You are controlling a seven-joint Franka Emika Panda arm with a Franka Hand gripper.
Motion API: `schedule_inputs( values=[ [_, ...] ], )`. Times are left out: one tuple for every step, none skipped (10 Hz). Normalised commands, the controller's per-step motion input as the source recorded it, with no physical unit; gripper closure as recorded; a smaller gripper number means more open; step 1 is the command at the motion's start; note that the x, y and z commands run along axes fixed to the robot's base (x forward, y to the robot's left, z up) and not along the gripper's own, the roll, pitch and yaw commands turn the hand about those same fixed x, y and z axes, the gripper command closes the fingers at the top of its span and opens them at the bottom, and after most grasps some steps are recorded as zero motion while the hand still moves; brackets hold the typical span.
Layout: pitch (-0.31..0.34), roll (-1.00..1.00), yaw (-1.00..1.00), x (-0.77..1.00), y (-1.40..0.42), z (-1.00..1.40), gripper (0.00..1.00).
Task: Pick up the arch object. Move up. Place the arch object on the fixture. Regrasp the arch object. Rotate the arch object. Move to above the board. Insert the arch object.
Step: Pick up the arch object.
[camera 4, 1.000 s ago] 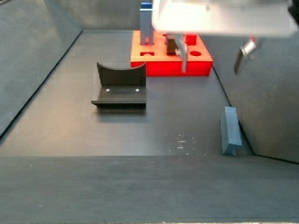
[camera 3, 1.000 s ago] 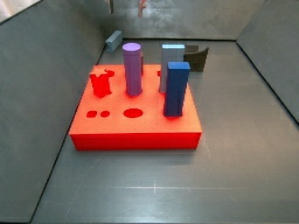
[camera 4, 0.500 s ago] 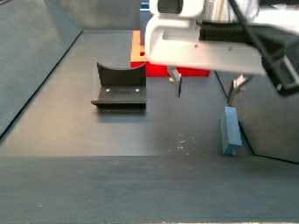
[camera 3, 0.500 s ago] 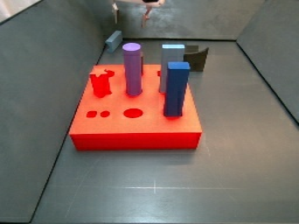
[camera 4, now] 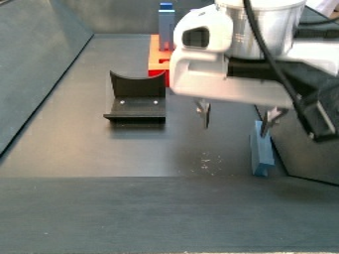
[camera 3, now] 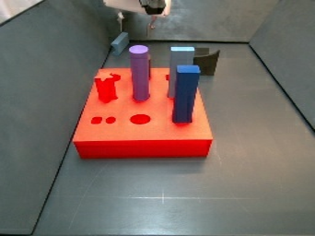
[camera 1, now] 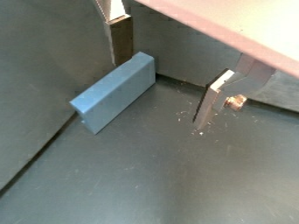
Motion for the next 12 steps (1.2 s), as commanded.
schedule_inputs(
  values=[
    [0.000,-0.15,-0.01,-0.05,0.23,-0.34,0.00],
    [0.000,-0.14,-0.01,0.00,0.16,-0.33,0.00],
    [0.013,-0.12,0.00,0.00,0.02,-0.30,0.00],
    [0.000,-0.14,-0.01,0.00,0.00,-0.19,0.00],
    [0.000,-0.20,0.00,0.00,0.03,-0.20,0.00],
    [0.000,-0.11,-0.03,0.00,0.08,-0.25,0.00],
    [0.000,0.00,0.00,-0.44,0.23,-0.04,0.00],
    [-0.141,-0.01,-0.01,-0.35,0.05,0.34,0.00],
    [-0.179,0.05,0.00,-0.24,0.00,0.53,0.00],
    [-0.189,0.08,0.00,-0.19,0.00,0.60,0.00],
    [-0.126,0.07,0.00,-0.13,0.00,0.38,0.00],
    [-0.047,0.07,0.00,-0.41,0.21,-0.13,0.00]
  ],
)
